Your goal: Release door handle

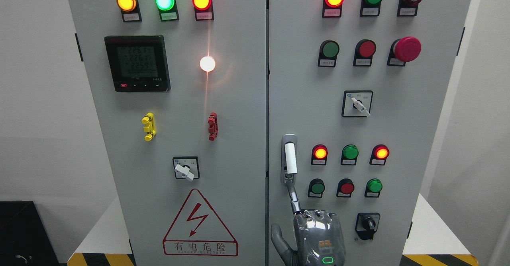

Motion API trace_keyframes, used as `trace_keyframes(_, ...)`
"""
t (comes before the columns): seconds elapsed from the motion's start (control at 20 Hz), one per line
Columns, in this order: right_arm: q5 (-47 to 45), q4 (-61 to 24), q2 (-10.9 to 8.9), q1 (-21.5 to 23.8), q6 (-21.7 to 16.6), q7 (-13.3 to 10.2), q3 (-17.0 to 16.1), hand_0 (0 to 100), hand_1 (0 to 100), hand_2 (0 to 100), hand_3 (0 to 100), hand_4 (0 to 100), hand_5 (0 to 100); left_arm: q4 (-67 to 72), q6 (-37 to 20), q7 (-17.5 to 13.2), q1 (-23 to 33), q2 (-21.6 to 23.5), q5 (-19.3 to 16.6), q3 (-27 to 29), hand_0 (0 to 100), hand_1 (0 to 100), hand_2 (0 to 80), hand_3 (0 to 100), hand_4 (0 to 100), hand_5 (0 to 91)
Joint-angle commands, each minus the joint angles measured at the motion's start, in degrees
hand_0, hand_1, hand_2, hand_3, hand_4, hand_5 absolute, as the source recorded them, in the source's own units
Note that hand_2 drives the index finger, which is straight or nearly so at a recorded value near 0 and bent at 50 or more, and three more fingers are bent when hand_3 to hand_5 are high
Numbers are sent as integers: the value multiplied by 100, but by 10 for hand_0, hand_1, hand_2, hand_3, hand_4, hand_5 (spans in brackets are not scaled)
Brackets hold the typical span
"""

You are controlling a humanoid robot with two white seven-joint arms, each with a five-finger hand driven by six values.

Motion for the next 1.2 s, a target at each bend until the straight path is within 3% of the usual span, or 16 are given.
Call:
trace_keyframes(0.0,0,-107,-5,-21,-8,-4,19,507,292,0,1000,1000,1000,0,1,-1,114,0,0,-3,120,556,0,0,0,0)
trace_keyframes(1.15,0,-301,-5,-21,-8,-13,28,505,292,104,1000,1000,1000,0,1,-1,114,0,0,6,120,556,0,0,0,0)
